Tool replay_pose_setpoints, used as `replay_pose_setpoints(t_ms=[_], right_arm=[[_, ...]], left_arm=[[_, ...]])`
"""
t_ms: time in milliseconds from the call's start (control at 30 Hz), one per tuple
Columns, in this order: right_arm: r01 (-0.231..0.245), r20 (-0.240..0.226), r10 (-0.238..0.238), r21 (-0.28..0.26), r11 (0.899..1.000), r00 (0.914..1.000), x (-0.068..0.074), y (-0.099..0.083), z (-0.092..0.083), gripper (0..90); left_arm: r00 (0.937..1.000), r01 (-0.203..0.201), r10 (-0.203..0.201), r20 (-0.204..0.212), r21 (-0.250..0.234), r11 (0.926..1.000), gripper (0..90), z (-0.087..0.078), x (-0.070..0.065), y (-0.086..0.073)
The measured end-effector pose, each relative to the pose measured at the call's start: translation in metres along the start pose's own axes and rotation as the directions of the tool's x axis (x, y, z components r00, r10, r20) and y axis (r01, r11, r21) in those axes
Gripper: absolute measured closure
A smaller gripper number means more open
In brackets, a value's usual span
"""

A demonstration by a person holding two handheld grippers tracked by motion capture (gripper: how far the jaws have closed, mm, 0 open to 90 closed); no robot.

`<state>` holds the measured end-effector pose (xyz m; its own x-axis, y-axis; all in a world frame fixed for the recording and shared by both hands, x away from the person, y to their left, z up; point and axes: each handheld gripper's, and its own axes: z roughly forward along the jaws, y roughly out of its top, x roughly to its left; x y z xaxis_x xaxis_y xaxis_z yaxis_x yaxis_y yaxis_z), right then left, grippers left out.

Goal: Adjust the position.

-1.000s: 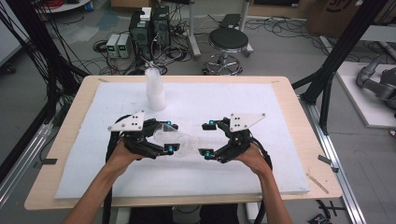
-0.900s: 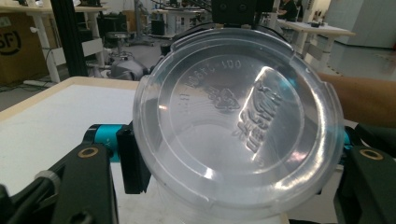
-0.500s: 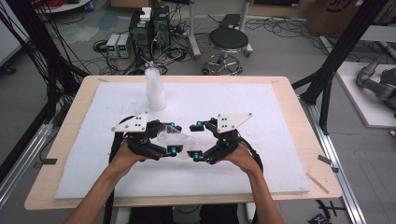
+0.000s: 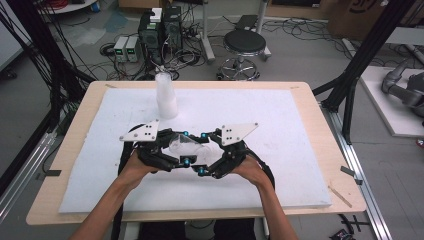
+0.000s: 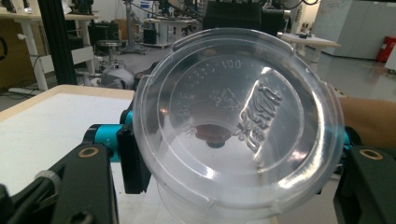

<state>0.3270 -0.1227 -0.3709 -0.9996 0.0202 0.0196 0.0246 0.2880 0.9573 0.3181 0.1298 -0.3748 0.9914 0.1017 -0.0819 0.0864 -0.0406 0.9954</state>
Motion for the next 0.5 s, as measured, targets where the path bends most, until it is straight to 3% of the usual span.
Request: replay_pose_setpoints(t_ms=[500], right_arm=[[0.022, -0.008, -0.022, 0.016, 1.000, 0.9997, 0.0015, -0.0004, 0.0067, 23.4]], left_arm=[[1.0000, 0.001, -0.001, 0.009, -0.002, 1.0000, 35.0, 0.0004, -0.0005, 0.0001]])
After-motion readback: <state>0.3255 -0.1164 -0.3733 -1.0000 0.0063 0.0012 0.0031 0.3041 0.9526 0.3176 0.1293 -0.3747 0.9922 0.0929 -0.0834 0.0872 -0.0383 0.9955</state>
